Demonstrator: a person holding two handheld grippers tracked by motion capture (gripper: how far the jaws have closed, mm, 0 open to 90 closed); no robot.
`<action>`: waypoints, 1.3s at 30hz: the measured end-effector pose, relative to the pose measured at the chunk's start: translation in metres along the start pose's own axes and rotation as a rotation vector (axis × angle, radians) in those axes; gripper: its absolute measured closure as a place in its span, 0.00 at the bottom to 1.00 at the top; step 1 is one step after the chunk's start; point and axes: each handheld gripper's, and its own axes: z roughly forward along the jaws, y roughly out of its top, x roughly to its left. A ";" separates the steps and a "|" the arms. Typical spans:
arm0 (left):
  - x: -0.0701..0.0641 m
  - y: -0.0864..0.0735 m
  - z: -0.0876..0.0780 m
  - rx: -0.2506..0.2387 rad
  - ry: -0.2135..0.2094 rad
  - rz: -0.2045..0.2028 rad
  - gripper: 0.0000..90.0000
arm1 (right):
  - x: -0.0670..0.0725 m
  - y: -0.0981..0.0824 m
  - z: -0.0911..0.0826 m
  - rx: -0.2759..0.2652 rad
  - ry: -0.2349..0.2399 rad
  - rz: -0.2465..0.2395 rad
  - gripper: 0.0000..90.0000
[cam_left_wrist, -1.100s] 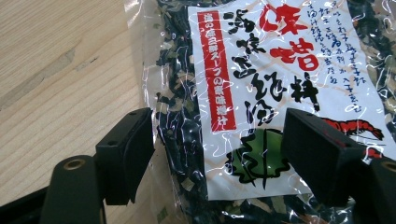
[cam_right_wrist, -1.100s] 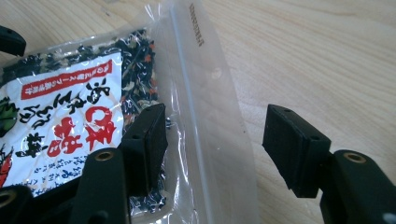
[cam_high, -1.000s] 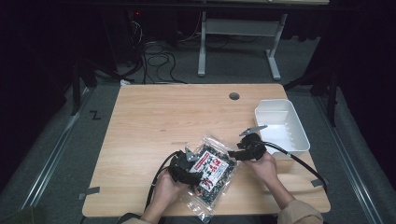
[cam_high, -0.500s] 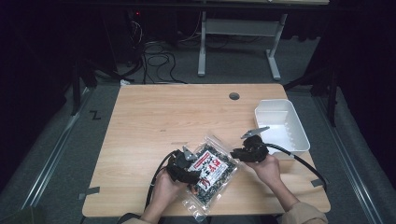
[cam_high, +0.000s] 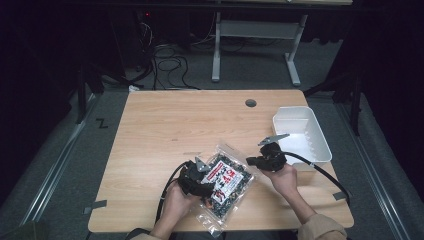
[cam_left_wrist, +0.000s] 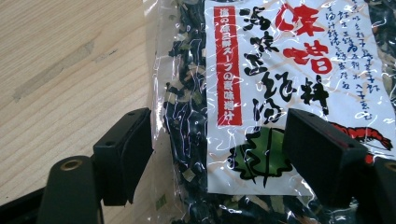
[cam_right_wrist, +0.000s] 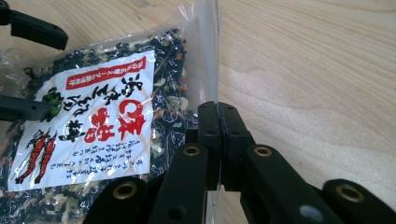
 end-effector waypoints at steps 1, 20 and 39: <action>0.000 0.000 0.000 0.000 0.000 0.001 0.28 | 0.000 0.000 0.000 0.000 0.000 0.000 1.00; 0.003 -0.002 0.000 -0.016 0.039 -0.024 0.30 | -0.010 0.011 -0.053 -0.099 -0.036 -0.032 1.00; 0.005 -0.003 -0.001 -0.023 0.033 -0.039 0.31 | -0.003 0.013 -0.101 -0.131 -0.133 -0.131 1.00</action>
